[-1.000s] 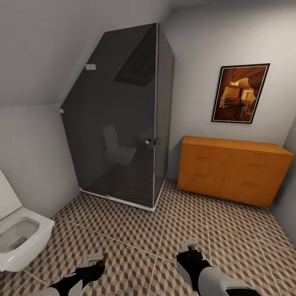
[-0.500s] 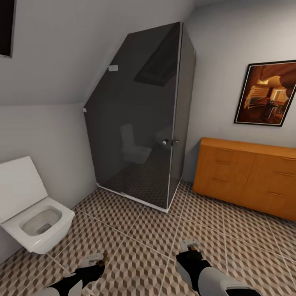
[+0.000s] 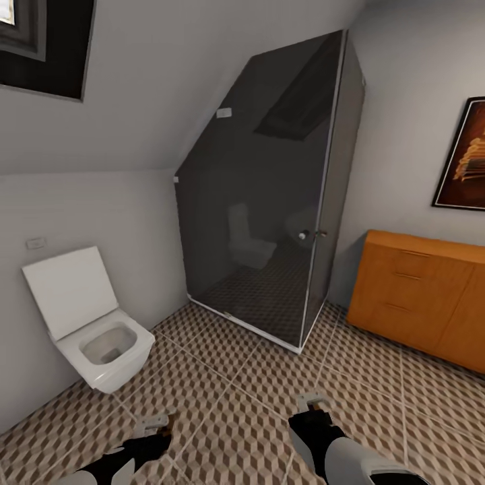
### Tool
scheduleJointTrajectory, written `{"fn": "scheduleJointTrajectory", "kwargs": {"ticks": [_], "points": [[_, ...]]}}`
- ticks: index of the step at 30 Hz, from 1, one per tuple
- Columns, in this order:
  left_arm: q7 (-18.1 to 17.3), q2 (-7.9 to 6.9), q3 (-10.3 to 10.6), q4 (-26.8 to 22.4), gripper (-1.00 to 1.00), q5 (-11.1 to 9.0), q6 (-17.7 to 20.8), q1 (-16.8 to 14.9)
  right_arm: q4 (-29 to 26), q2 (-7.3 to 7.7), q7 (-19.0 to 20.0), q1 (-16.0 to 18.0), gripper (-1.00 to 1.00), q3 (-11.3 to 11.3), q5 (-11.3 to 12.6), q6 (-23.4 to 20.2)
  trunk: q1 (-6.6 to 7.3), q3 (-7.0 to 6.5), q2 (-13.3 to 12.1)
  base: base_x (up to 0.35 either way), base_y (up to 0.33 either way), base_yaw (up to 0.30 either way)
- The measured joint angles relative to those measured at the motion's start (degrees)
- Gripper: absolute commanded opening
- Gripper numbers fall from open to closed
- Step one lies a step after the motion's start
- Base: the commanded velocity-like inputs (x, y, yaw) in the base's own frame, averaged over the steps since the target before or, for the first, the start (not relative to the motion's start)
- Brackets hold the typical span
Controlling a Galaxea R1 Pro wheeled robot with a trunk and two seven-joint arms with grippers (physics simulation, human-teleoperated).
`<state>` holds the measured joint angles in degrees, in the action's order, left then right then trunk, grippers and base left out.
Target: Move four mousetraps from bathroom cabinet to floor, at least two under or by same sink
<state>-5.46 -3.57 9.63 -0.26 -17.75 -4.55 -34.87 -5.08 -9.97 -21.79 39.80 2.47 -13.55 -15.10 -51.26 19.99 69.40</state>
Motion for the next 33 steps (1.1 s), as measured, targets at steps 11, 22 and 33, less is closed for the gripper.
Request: {"fn": "scheduleJointTrajectory", "kwargs": {"ticks": [11,22,33], "points": [[-0.1,-2.31,-0.1,0.0,-1.0,-0.1,0.0,0.0,0.0,0.0,-0.2,0.0,-1.0,0.0,0.0,0.0,0.0,0.0,0.0,0.0,0.0,0.3],[-0.1,-4.21,0.0,0.0,-1.0,-0.1,0.0,0.3,0.0,0.0,-0.2,0.0,-1.0,0.0,0.0,0.0,0.0,0.0,0.0,0.0,0.0,0.3],[-0.1,-7.38,-0.1,0.0,-1.0,-1.0,-1.8,3.4,0.0,0.0,-0.4,0.0,-1.0,0.0,-0.1,0.0,0.0,0.0,0.0,0.0,0.0,0.3]]}}
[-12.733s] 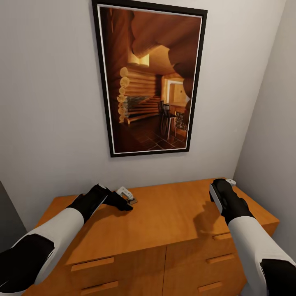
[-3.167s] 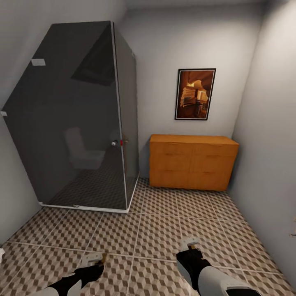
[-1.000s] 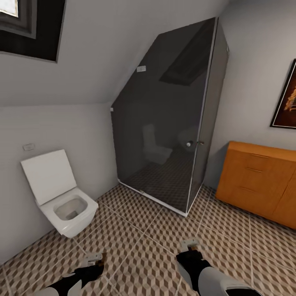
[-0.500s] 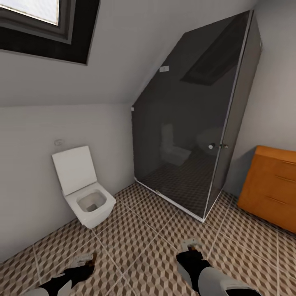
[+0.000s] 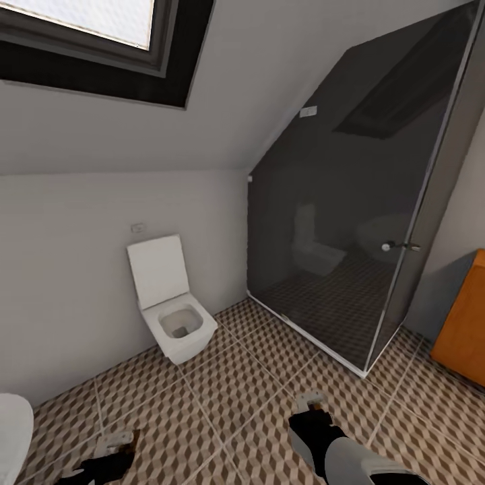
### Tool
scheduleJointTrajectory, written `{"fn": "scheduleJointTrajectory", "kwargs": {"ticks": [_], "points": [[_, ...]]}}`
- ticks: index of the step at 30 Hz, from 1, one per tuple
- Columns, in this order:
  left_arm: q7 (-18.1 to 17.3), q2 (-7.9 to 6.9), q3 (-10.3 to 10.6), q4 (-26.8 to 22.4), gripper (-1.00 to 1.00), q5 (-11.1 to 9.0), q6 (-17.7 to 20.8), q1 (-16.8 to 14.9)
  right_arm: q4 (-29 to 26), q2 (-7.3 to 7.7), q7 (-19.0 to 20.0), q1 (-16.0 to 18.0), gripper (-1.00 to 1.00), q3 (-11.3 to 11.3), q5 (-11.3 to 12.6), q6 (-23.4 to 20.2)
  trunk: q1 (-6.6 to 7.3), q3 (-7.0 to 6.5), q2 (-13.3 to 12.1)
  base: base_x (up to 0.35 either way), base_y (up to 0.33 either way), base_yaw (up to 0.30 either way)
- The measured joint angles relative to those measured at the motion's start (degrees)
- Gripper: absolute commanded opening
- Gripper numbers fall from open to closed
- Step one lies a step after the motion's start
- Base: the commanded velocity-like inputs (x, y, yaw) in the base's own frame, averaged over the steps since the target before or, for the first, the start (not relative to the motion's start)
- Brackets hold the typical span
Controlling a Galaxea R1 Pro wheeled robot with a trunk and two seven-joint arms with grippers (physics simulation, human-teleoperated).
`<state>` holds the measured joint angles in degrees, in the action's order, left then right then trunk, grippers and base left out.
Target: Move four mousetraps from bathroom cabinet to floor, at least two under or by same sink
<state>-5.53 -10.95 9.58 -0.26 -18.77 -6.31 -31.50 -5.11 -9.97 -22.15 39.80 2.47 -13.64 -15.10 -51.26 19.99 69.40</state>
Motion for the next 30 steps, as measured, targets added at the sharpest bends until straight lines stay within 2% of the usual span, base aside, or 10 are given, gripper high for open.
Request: {"fn": "scheduleJointTrajectory", "kwargs": {"ticks": [3,6,13,19,22,30], "points": [[0.0,-0.58,0.0,0.0,-1.0,-1.6,-1.7,0.2,0.0,0.0,0.0,0.0,-1.0,0.0,0.0,0.0,0.0,0.0,0.0,0.0,0.0,0.3],[0.0,-0.77,0.1,0.0,-1.0,-2.4,-2.3,0.2,0.0,0.0,0.0,0.0,-1.0,0.0,0.0,0.0,0.0,0.0,0.0,0.0,0.0,0.3],[-0.1,-0.45,0.1,0.0,-1.0,-2.8,-2.8,0.3,-0.1,0.0,-0.1,0.0,-1.0,0.0,0.0,0.0,0.0,0.0,0.0,0.0,0.0,0.262],[0.2,0.38,0.1,0.0,-1.0,-2.9,-2.6,0.3,-0.1,0.01,-0.1,0.0,-1.0,0.0,0.0,0.0,0.0,0.0,0.0,0.033,-0.003,0.048],[0.1,0.94,0.1,-0.1,-1.0,-2.7,-2.1,0.3,-0.1,0.0,-0.2,0.0,-1.0,0.0,0.0,-0.1,0.03,0.0,0.0,0.257,-0.081,0.004],[0.0,1.03,0.1,-0.1,-1.0,-2.7,-1.9,0.3,-0.1,0.0,-0.2,0.0,-1.0,0.0,-0.1,-0.1,0.03,0.0,0.0,0.304,-0.116,0.001]]}}
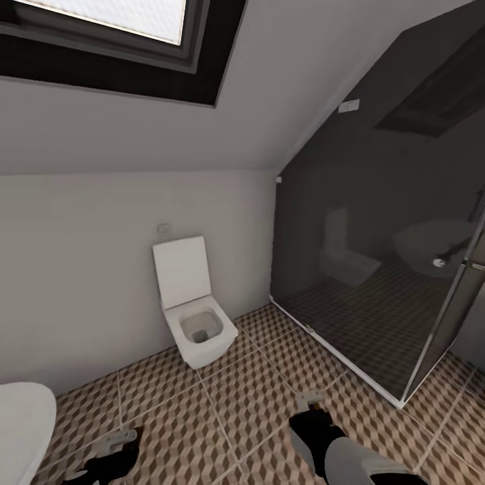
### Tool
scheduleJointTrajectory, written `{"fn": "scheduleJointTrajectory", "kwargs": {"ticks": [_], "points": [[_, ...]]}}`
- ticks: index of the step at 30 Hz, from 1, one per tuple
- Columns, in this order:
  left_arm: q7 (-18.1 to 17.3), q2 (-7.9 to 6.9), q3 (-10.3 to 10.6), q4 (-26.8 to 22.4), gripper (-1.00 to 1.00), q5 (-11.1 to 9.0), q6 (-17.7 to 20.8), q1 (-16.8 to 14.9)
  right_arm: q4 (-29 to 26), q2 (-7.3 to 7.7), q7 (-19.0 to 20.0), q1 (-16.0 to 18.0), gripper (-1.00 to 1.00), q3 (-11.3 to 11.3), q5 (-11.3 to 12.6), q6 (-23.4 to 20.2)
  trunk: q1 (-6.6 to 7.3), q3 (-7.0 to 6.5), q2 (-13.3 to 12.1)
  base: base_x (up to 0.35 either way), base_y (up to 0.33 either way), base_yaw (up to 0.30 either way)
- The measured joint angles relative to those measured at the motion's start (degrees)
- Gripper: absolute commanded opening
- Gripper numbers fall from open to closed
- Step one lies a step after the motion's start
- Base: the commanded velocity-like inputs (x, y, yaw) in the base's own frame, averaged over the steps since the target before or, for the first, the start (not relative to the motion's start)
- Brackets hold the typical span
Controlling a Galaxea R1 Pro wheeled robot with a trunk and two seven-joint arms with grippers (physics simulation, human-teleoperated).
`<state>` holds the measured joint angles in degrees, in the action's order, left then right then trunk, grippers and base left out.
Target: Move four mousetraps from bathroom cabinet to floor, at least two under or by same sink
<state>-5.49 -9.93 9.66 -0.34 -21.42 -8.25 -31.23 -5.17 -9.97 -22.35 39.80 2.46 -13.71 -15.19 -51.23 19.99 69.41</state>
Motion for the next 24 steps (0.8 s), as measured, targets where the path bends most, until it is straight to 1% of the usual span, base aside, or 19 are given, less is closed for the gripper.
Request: {"fn": "scheduleJointTrajectory", "kwargs": {"ticks": [9,15,19,24], "points": [[0.2,-0.1,0.0,0.0,-1.0,-0.2,-0.2,0.0,0.0,0.0,-0.1,0.0,-1.0,0.0,-0.2,-0.1,0.0,0.0,0.0,0.312,-0.122,0.0],[0.4,-0.71,0.0,0.0,-1.0,-0.3,-0.3,0.0,-0.2,0.0,0.0,0.0,-1.0,0.0,-0.2,-0.1,0.0,0.0,0.0,0.3,-0.119,0.0],[0.5,-1.06,0.0,0.0,-1.0,-0.4,-0.5,0.0,-0.2,0.0,0.0,0.0,-1.0,0.0,-0.2,-0.1,-0.02,0.0,0.0,0.135,-0.054,0.0],[0.5,-1.19,0.0,0.1,-1.0,-0.7,-0.6,0.0,-0.3,0.0,0.0,0.0,-1.0,0.0,-0.2,-0.1,-0.03,0.0,0.0,0.033,-0.013,0.0]]}}
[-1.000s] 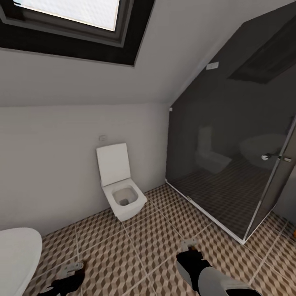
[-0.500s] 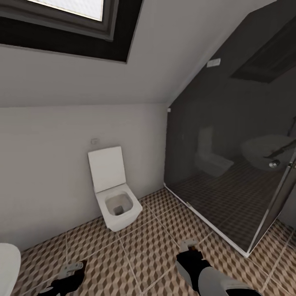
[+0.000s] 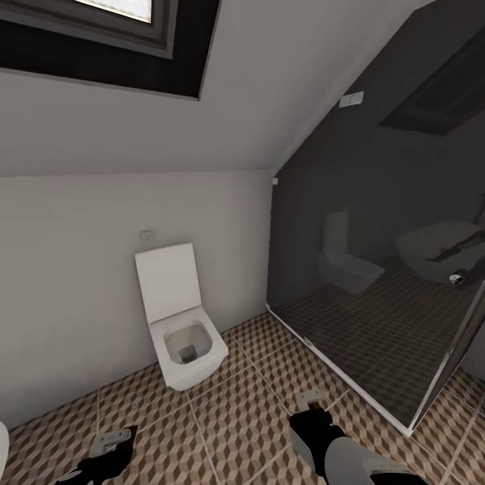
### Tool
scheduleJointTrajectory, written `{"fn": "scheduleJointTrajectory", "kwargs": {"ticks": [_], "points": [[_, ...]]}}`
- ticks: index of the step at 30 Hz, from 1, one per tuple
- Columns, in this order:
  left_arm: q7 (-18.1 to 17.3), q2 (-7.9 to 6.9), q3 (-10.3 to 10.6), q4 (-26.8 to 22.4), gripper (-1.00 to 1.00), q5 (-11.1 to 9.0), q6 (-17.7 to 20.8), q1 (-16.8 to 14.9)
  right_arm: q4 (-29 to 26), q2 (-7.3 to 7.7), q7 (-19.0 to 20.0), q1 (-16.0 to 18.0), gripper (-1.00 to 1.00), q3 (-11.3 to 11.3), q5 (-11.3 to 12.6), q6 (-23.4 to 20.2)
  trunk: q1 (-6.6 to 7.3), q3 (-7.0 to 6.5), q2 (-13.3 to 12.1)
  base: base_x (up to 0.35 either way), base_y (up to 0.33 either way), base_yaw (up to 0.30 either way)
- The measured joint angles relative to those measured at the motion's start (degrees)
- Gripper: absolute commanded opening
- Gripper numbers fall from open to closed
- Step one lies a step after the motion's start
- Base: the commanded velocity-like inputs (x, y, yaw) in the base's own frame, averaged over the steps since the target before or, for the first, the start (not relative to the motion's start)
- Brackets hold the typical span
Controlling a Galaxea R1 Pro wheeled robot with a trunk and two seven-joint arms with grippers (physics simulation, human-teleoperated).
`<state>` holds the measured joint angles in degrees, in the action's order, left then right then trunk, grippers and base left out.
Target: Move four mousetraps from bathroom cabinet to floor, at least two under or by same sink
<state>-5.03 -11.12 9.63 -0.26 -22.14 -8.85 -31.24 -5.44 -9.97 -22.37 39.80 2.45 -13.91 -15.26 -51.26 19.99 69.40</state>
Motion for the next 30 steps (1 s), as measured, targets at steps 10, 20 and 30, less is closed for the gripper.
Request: {"fn": "scheduleJointTrajectory", "kwargs": {"ticks": [10,20,30], "points": [[-0.2,-0.04,0.0,0.0,-1.0,-0.1,-0.1,0.0,-0.1,-0.01,0.1,0.0,-1.0,-0.1,0.0,0.1,0.0,0.0,0.0,0.004,-0.002,0.149],[-0.2,-0.03,0.0,0.0,-1.0,-0.1,-0.1,0.0,-0.2,0.0,0.1,0.0,-1.0,-0.1,0.0,0.1,0.0,0.0,0.0,0.0,0.0,0.268],[-0.2,-0.06,0.0,0.0,-1.0,-0.1,-0.1,0.0,-0.3,0.0,0.0,0.0,-1.0,-0.1,0.0,0.1,0.0,0.0,0.0,0.0,0.0,0.274]]}}
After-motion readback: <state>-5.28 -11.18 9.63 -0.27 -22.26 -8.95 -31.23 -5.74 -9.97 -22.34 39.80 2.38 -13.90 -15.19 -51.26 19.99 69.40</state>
